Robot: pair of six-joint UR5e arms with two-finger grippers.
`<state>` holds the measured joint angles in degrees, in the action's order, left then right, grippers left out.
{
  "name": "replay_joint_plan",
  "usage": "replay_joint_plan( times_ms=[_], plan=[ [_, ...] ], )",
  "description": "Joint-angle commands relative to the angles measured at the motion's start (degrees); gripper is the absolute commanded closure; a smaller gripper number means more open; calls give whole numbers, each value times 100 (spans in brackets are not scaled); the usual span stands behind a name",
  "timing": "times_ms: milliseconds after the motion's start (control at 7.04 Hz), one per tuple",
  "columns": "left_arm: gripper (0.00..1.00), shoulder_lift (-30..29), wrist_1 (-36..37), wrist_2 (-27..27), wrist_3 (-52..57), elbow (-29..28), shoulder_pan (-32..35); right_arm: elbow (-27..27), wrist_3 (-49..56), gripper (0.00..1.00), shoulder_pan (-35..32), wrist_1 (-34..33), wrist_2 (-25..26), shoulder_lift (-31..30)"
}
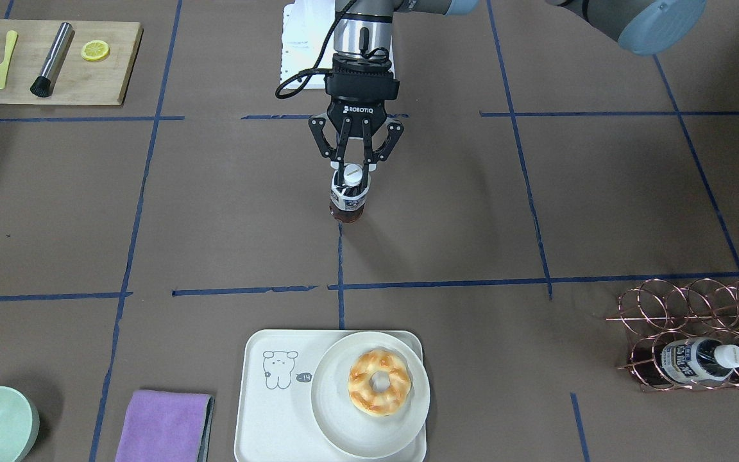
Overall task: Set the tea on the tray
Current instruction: 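Lift the tea bottle out of the rack with the left gripper toward table center, then lower the tea bottle upright onto the table and open the left gripper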
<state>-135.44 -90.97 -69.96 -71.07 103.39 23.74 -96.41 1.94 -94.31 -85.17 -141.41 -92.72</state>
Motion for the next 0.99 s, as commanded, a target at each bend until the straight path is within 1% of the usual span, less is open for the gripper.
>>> replay_joint_plan(
  times_ms=[0,142,284,568,852],
  plan=[
    [100,-61,-175,0,-4,-213,-1,-9,-1,0,0,0,-1,0],
    [100,-61,-176,0,-4,-222,-1,-9,-1,0,0,0,-1,0],
    [94,-52,-184,0,-4,-231,-1,-9,-1,0,0,0,-1,0],
    [78,-52,-193,0,-12,-231,-1,-9,-1,0,0,0,-1,0],
    [68,-26,-333,0,-4,-240,-1,-1,-1,0,0,0,-1,0]
  ],
)
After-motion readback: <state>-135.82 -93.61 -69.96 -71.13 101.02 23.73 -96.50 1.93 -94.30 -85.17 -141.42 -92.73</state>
